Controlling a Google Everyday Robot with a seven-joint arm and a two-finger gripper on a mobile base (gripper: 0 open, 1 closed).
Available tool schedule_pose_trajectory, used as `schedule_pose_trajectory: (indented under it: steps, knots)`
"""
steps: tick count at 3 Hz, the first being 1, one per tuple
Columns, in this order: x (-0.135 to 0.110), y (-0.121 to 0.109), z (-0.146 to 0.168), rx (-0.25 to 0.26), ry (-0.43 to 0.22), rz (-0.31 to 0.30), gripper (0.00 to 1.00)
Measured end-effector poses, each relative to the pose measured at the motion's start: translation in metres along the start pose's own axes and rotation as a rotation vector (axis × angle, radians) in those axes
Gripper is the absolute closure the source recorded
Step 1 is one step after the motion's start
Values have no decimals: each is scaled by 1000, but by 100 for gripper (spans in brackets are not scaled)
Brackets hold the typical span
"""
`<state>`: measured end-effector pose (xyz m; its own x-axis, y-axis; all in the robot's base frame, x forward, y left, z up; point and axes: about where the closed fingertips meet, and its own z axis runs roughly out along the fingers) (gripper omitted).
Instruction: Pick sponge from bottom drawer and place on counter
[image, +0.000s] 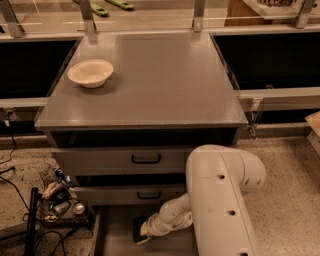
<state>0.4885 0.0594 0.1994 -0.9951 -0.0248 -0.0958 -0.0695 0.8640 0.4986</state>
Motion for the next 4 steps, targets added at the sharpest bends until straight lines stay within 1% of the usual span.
schedule_pose_trajectory:
  steps: [1, 2, 3, 4]
  knots:
    - [3, 20, -33, 12, -1, -43, 100]
    - [15, 28, -70, 17, -8, -85, 100]
    - [49, 16, -115, 51, -17, -92, 100]
    - [72, -4, -142, 66, -52, -57, 100]
